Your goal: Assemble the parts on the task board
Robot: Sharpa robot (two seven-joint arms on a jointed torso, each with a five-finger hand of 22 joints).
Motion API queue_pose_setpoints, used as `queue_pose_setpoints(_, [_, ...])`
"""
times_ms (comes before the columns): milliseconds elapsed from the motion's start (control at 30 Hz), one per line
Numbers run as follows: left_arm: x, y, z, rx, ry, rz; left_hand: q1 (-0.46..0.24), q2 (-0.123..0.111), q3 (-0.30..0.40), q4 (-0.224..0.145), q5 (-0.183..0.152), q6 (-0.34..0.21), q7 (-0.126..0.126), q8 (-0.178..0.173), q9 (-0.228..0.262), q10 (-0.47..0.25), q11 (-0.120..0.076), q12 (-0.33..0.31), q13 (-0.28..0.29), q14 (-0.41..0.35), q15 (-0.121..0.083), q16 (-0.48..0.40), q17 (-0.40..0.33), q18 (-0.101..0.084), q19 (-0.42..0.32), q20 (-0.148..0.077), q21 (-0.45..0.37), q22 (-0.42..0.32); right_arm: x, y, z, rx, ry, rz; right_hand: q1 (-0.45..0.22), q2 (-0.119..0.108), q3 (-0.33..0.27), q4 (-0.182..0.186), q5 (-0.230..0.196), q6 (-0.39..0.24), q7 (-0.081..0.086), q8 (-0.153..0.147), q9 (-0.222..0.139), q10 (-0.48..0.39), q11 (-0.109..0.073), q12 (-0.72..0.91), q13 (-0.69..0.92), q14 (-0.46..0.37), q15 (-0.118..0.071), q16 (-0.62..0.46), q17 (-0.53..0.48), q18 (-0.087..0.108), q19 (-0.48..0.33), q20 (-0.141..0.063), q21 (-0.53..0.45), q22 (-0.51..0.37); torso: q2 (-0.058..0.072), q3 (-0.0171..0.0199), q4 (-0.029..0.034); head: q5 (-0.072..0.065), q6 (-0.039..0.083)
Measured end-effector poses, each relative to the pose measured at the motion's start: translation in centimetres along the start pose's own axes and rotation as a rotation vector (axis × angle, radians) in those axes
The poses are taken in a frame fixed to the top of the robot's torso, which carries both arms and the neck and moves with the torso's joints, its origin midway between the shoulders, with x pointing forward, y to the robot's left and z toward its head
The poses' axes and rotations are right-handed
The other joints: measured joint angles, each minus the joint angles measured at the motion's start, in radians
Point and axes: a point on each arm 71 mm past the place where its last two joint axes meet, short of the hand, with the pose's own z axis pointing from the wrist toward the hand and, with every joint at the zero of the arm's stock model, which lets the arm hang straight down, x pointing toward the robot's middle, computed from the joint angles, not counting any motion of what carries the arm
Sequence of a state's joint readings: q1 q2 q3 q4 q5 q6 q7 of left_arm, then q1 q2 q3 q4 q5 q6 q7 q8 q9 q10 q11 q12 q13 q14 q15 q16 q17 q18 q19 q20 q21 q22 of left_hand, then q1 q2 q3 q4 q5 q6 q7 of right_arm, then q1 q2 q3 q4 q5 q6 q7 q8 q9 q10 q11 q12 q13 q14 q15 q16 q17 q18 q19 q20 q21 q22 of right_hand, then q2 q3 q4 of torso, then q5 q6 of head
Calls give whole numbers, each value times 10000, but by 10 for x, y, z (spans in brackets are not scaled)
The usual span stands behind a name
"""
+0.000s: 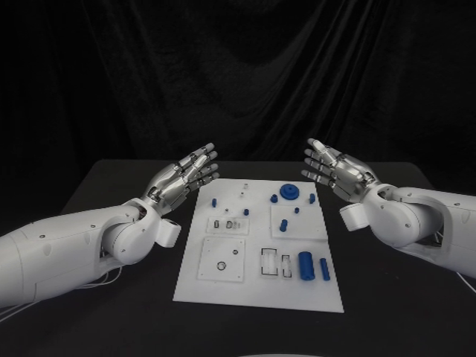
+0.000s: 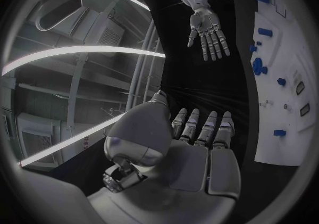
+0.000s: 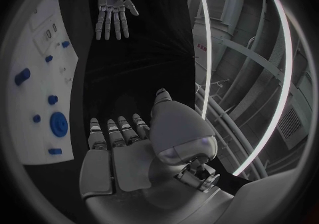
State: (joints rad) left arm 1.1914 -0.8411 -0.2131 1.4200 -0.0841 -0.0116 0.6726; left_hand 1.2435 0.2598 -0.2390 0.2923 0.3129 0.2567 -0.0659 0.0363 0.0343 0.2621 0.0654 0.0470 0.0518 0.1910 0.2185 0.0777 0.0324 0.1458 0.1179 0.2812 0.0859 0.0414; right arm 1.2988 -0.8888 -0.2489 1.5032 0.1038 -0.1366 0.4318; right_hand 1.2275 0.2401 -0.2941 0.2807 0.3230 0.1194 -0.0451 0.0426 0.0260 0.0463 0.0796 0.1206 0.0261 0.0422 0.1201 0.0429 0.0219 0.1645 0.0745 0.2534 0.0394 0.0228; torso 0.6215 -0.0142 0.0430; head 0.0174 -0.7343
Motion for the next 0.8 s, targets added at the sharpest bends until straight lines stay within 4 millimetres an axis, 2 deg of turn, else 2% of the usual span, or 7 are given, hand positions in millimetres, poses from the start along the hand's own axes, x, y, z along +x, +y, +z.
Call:
queue_pose_setpoints(200, [-12,-5,-13,-20,11,618,161,2,-298,0,-55,173,68,2,16,1980,832,714,408,1308,-25,580,176,1,342,51,197,33,4,17,6,-76,992,-1245,1548,-252,325,-489,879,873,435,245,149,520,585,1776,187,1969,497,1505,533,-2,2844,235,1257,555,236,-27,88,-17,-62])
queue_pose_setpoints(333, [-15,-7,-19,-21,96,1141,242,27,-396,-15,-55,354,106,2,42,2289,901,1119,451,2084,-12,943,244,2,714,73,383,78,5,33,8,114,1567,-2655,2368,-379,498,-1063,1202,1636,778,418,266,1245,892,3147,300,4085,593,2686,848,-1,5016,237,2071,846,344,-26,95,32,-166])
queue_pose_setpoints(400, [-15,-8,-22,-18,140,1412,289,25,-436,-25,-55,438,125,43,44,2289,901,1189,451,2168,-5,956,245,2,778,66,420,78,7,44,10,237,1829,-3604,2675,-444,569,-1336,1255,2138,942,543,365,1712,969,3676,333,5101,494,3128,955,0,6071,133,2481,995,395,-19,75,77,-210])
queue_pose_setpoints(467, [-16,-9,-24,-8,170,1614,306,42,-448,-12,-55,463,150,43,44,2289,901,1189,450,2168,-5,956,245,3,777,66,420,78,8,51,12,355,2012,-4509,3416,-659,716,-2075,1198,3838,1356,954,706,3275,1058,4887,414,7803,99,4046,1160,1,8784,-300,3583,1431,449,-12,59,105,-272])
queue_pose_setpoints(567, [-18,-11,-28,-1,142,1908,357,93,-448,-13,-14,521,208,43,56,2286,898,1225,431,2168,-5,956,243,2,816,99,420,78,11,62,15,554,2234,-6197,3601,-770,843,-2292,471,5536,1548,1436,1062,4336,909,5222,412,9226,-244,4273,1197,-5,9986,-658,4122,1676,525,-6,50,103,-389])
queue_pose_setpoints(667, [-21,-13,-32,5,74,2138,410,147,-448,-13,35,654,230,43,69,2185,900,1272,407,2168,-5,956,237,3,848,67,420,77,14,72,18,709,2318,-8048,3677,-847,897,-2346,349,5850,1473,1383,1134,4803,773,5057,391,9950,-446,4272,1197,-4,10465,-869,4410,1846,589,0,42,65,-519])
queue_pose_setpoints(800, [-21,-16,-35,53,36,2338,513,250,-448,-13,141,796,329,81,78,2003,869,1351,363,2027,-108,922,207,3,848,67,420,62,16,78,21,858,2250,-10581,3639,-1069,1164,-2274,-488,6798,1386,1521,1346,5579,436,4835,391,11543,-932,4815,1521,-4,11594,-1300,5295,2362,711,2,57,0,-697])
